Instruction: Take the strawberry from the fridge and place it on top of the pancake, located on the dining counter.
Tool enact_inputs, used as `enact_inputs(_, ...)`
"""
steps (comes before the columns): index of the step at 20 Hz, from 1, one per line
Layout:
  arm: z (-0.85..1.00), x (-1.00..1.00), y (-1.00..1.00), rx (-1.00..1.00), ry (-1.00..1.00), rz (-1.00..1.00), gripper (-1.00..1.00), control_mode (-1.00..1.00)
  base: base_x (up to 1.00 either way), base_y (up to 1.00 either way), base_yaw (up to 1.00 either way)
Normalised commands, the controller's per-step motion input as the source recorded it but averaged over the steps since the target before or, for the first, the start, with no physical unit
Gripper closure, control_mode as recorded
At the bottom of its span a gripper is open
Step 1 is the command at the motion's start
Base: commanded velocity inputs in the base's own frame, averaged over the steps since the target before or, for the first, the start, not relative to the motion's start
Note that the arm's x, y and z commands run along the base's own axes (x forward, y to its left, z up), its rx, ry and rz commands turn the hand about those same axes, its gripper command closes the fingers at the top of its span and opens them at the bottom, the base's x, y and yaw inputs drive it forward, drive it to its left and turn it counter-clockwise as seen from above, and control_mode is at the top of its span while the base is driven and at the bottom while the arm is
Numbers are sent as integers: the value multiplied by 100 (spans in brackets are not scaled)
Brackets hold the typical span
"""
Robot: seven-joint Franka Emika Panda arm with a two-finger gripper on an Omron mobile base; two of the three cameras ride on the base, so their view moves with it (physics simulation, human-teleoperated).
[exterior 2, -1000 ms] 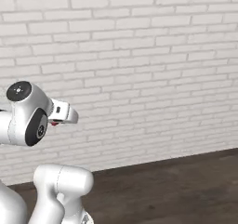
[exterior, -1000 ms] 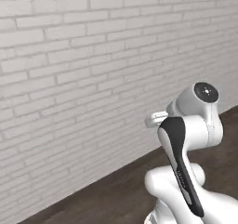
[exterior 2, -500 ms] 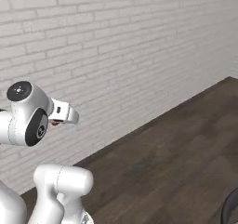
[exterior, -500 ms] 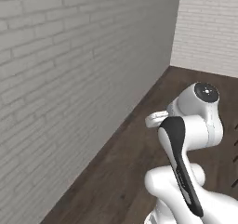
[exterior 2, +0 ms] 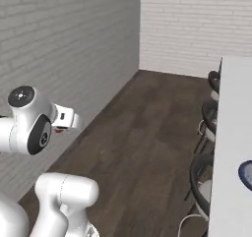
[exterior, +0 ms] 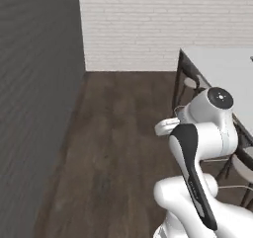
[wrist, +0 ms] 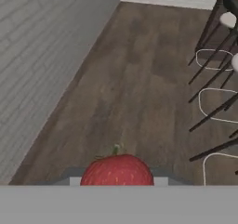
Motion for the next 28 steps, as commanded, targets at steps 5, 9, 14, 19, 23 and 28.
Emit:
enact_inputs(5, 0, 0, 0, 0, 0, 0, 100, 100, 60, 42, -81)
enact_inputs(9, 0, 0, 0, 0, 0, 0, 100, 100, 58, 38, -81)
enact_inputs(14, 0, 0, 0, 0, 0, 0, 100, 100, 54, 37, -82)
enact_inputs(19, 0, 0, 0, 0, 0, 0, 100, 100, 17, 10, -92)
enact_inputs(23, 0, 0, 0, 0, 0, 0, 100, 100, 21, 14, -90)
enact_inputs(28, 0, 0, 0, 0, 0, 0, 100, 100, 42, 31, -84)
